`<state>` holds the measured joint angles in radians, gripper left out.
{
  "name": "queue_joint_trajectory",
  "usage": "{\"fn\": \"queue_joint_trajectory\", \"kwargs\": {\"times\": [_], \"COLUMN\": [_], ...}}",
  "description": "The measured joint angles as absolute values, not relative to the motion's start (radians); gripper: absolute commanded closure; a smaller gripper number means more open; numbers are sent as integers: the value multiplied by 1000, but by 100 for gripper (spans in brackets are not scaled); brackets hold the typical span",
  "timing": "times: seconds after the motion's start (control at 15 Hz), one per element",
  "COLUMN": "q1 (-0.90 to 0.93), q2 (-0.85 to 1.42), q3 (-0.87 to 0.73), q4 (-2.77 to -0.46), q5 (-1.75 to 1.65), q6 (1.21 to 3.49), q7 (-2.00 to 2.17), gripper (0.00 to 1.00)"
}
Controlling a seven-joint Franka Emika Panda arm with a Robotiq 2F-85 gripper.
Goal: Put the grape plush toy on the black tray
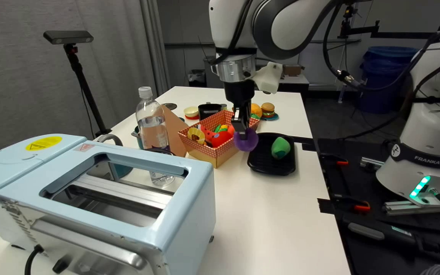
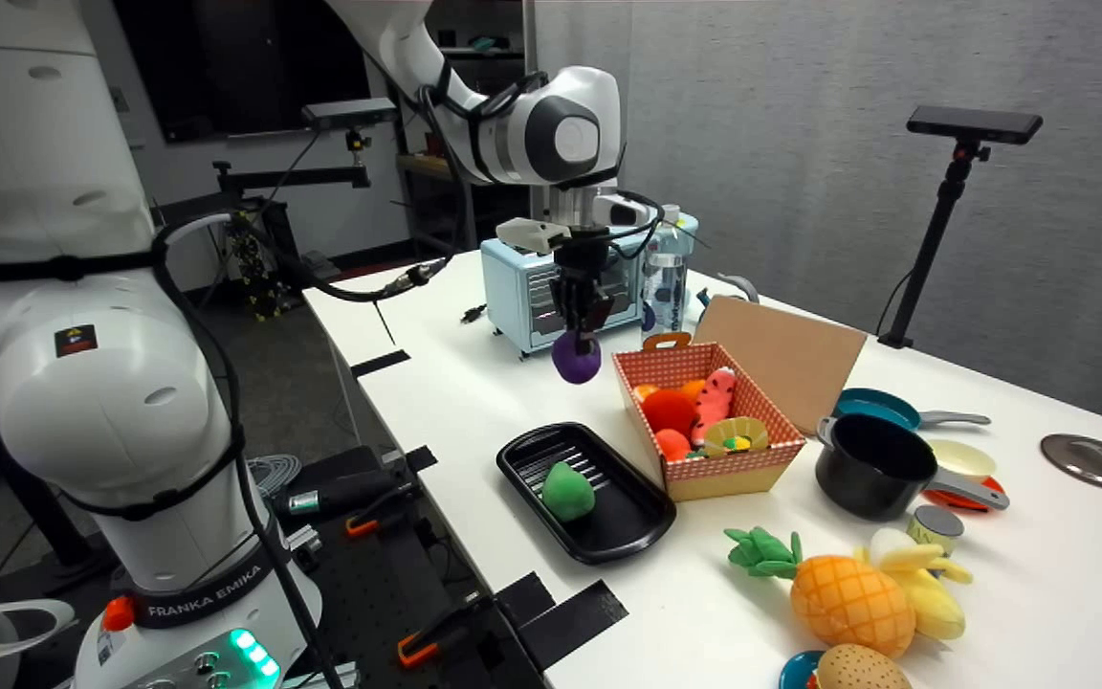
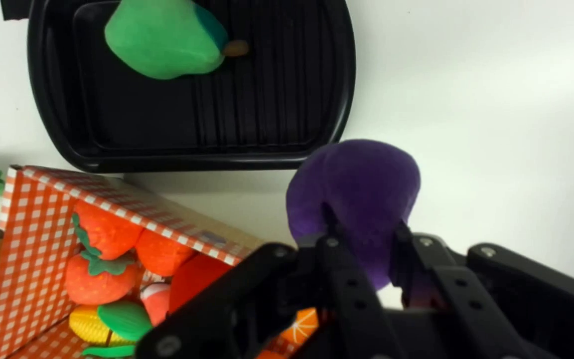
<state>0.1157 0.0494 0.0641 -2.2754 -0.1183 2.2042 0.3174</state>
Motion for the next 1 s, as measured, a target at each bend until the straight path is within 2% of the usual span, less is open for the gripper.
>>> {"fn": "queue_joint_trajectory", "kwargs": {"times": [0.4,0.47,0.6,0.93,1.0], "q1": [96,93,87,85,85], "q2": [49,49,49,49,49], "q3": [45,41,37,35,35], "q4": [-2315,-2317,-2323,-2335,-2336], "q5": [-151,-156,-162,-162,-162], "q6": [2204,2204,2204,2203,2202], "q7": [317,317,317,317,317], "gripper": [94,53,47,6,2]}}
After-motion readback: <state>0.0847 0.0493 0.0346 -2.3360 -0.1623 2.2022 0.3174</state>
